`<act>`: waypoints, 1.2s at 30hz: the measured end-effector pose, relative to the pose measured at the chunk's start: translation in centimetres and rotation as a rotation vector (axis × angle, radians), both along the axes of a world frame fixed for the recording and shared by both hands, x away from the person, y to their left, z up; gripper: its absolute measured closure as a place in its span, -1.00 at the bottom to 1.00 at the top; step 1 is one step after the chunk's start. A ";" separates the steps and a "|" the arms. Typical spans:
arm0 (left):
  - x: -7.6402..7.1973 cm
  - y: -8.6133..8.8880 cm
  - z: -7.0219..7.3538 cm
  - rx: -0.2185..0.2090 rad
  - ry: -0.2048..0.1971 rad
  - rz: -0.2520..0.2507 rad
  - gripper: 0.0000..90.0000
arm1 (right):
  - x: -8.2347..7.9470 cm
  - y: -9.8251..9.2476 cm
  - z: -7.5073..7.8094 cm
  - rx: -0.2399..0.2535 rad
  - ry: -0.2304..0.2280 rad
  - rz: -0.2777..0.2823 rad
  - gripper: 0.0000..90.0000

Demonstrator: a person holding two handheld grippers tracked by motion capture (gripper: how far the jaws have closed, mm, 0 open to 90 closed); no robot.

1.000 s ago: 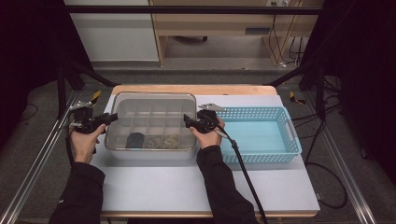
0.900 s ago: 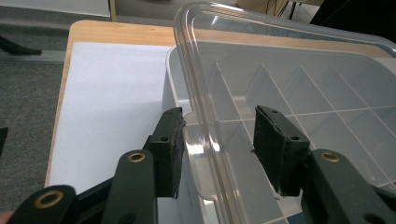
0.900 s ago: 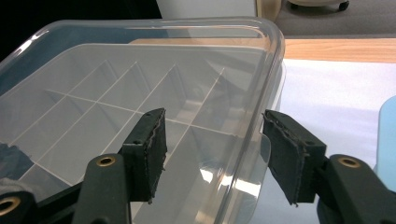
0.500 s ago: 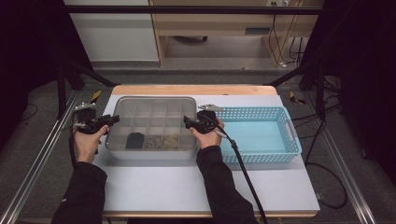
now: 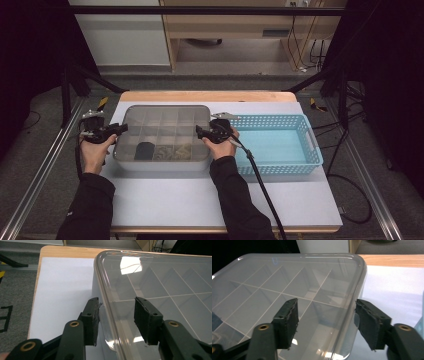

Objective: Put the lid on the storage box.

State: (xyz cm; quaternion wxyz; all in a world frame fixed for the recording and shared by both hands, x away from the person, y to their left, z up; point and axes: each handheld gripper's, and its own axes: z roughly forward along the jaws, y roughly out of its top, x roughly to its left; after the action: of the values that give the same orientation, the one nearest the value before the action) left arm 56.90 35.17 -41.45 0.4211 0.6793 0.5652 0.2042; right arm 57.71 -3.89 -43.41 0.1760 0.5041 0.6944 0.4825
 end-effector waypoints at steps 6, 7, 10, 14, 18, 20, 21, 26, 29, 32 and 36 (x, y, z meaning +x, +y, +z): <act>-0.1 -0.1 0.1 0.007 -0.002 0.002 0.16 | -0.1 0.1 0.0 -0.020 -0.025 0.005 -0.31; -0.3 0.0 0.3 0.007 -0.009 0.004 0.14 | -0.2 0.0 0.1 -0.020 -0.026 0.002 -0.33; -0.7 0.2 0.8 -0.005 -0.028 0.005 0.11 | -0.2 -0.2 0.3 -0.018 -0.033 -0.005 -0.37; -1.4 0.1 1.5 -0.014 -0.050 -0.013 0.06 | -0.4 -0.5 0.8 -0.004 -0.050 -0.004 -0.39; -3.0 -0.3 2.8 -0.016 -0.091 -0.038 0.03 | -1.3 -0.8 2.1 0.041 -0.074 0.017 -0.39; -3.4 -0.4 3.0 -0.013 -0.101 -0.039 0.03 | -1.7 -1.1 2.8 0.057 -0.080 0.034 -0.39; -4.2 -0.6 3.6 -0.021 -0.115 -0.048 0.03 | -2.0 -1.3 3.1 0.053 -0.085 0.038 -0.39; -6.0 -1.2 4.1 -0.038 -0.145 -0.070 0.13 | -3.5 -2.9 4.5 0.086 -0.090 0.064 -0.25; -7.2 -2.0 3.9 -0.043 -0.157 -0.104 0.22 | -4.4 -3.8 4.7 0.094 -0.102 0.081 -0.15; -9.0 -3.1 3.2 -0.055 -0.171 -0.146 0.36 | -5.9 -5.6 5.0 0.089 -0.128 0.108 -0.06; -10.6 -4.1 2.2 -0.058 -0.169 -0.184 0.44 | -7.7 -7.5 5.0 0.094 -0.153 0.118 -0.05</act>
State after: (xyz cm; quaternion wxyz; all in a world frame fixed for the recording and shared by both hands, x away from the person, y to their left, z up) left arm 46.28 31.04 -39.27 0.5037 0.6962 0.4686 0.2046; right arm 50.04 -11.42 -38.44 0.1759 0.4319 0.6839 0.5610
